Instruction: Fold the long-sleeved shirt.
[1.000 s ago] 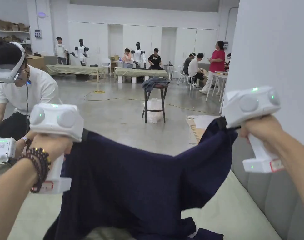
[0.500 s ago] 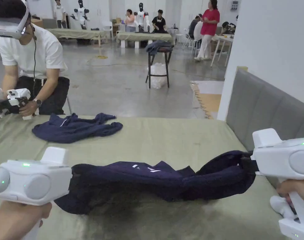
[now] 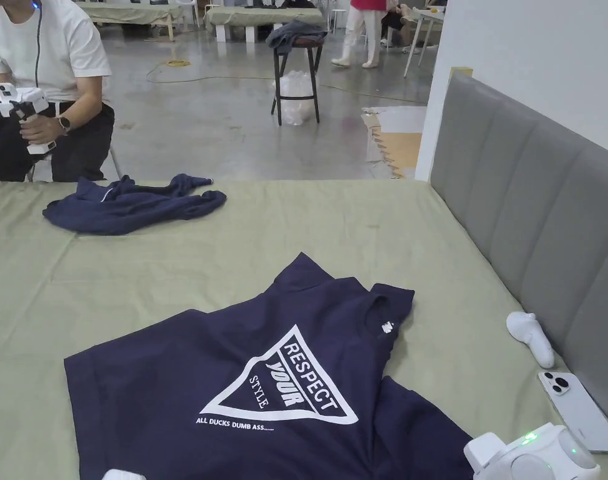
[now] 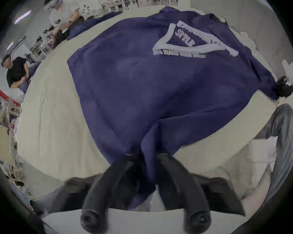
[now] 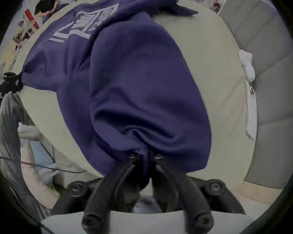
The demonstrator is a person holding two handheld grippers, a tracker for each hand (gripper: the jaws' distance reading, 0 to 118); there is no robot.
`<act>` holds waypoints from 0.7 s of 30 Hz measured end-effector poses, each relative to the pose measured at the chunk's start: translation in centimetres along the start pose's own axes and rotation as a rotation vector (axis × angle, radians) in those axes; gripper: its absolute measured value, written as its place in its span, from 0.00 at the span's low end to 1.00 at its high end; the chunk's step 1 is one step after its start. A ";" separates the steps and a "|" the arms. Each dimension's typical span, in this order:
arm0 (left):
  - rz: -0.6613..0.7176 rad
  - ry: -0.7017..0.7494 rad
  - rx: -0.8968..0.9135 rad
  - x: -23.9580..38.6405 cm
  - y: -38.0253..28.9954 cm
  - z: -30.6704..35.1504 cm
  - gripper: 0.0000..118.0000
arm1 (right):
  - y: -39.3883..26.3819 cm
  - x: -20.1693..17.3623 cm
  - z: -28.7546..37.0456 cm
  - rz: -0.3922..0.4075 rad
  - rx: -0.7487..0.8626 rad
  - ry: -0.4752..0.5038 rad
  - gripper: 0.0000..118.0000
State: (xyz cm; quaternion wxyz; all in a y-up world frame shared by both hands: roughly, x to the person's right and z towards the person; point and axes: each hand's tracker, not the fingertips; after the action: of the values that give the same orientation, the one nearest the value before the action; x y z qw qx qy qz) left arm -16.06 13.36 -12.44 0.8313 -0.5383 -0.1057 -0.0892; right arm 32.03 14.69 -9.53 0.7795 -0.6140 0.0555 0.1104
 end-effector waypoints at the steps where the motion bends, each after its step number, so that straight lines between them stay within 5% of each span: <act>1: 0.025 -0.043 0.055 0.5 -0.1 1.4 0.68 | 0.2 0.3 1.0 -0.021 0.060 -0.002 0.45; 2: 0.037 -0.057 0.088 0.0 0.1 2.1 0.94 | 0.4 0.7 2.2 -0.038 0.129 -0.006 0.79; 3: 0.041 -0.043 0.160 -0.2 0.1 3.4 0.90 | 0.2 0.6 3.6 -0.046 0.189 -0.022 0.95; 5: 0.029 -0.047 0.166 1.5 1.5 8.7 0.80 | 0.6 1.1 6.3 -0.076 0.278 -0.022 0.96; 7: 0.057 -0.008 0.178 1.9 2.5 11.5 0.63 | 1.2 1.8 8.3 -0.138 0.322 -0.019 0.82; 9: 0.055 -0.001 0.249 -1.2 4.1 9.5 0.05 | 1.5 2.0 9.5 -0.174 0.365 -0.003 0.16; 10: 0.060 0.017 0.267 -1.5 4.7 9.8 0.04 | 1.6 1.9 9.7 -0.165 0.383 -0.003 0.01; 15: 0.082 0.038 0.292 -3.8 9.3 9.7 0.03 | 2.3 1.5 9.2 -0.179 0.390 0.036 0.01; 16: 0.084 0.054 0.297 -4.6 10.7 9.3 0.05 | 2.5 1.3 8.9 -0.174 0.383 0.038 0.01; 18: 0.133 0.079 0.274 -7.7 15.1 6.9 0.40 | 2.9 0.9 8.3 -0.154 0.361 0.036 0.01; 20: 0.148 0.095 0.263 -10.3 18.6 4.3 0.62 | 3.3 0.6 7.5 -0.144 0.343 0.043 0.01; 21: 0.152 0.137 0.223 -11.3 20.0 2.8 0.87 | 3.5 0.5 7.1 -0.146 0.335 0.051 0.01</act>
State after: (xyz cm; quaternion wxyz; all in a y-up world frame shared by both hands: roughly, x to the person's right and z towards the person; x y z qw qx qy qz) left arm -21.87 24.42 -31.89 0.8956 -0.4416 -0.0169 -0.0501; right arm 31.32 22.40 -11.19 0.8752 -0.4805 0.0481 0.0272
